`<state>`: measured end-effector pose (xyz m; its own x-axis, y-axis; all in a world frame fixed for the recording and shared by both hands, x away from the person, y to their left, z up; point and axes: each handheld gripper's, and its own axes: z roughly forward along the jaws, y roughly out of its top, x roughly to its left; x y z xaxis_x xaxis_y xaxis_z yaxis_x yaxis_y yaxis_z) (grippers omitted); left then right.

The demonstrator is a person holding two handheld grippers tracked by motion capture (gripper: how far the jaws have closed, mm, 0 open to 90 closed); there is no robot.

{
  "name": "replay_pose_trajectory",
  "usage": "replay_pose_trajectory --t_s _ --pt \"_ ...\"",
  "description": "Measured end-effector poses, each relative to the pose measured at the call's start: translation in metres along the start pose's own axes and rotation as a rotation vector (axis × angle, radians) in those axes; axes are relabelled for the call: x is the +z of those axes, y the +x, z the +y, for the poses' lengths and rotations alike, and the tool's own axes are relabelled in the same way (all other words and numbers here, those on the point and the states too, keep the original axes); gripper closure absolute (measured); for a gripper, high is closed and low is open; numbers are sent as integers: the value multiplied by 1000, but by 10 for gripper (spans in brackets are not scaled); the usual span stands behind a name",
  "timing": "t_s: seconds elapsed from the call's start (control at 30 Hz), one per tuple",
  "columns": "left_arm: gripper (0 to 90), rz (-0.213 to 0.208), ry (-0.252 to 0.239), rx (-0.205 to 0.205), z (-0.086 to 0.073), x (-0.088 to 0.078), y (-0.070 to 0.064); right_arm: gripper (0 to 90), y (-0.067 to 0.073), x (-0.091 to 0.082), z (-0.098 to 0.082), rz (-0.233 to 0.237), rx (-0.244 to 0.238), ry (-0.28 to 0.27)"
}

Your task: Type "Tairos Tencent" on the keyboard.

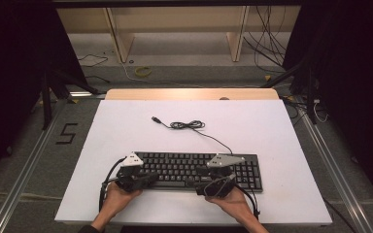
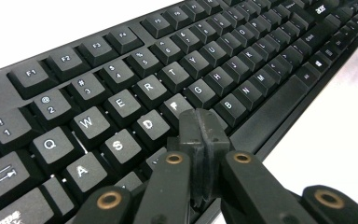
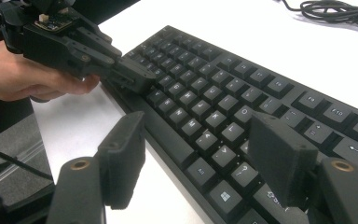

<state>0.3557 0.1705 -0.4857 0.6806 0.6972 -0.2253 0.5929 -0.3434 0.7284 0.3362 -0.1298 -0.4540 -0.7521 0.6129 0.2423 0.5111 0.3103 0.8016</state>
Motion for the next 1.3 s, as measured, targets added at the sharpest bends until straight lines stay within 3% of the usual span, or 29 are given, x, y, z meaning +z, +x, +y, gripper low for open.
replay_pose_trajectory --t_s 0.33,0.67,0.83,1.1,1.3 --pt "885 14 -24 -3 3 -4 0 376 1 -2 0 3 3 -5" --pt "821 -3 -70 -39 5 -11 2 375 3 0 -1 11 -3 -5" --pt "738 -10 -90 -53 6 -14 4 373 3 0 -1 12 -4 -6" --pt "491 5 -132 -103 11 -21 12 354 5 0 -1 19 -3 -10" --pt "406 27 -157 -147 15 -27 22 338 6 0 -2 23 -6 -7"
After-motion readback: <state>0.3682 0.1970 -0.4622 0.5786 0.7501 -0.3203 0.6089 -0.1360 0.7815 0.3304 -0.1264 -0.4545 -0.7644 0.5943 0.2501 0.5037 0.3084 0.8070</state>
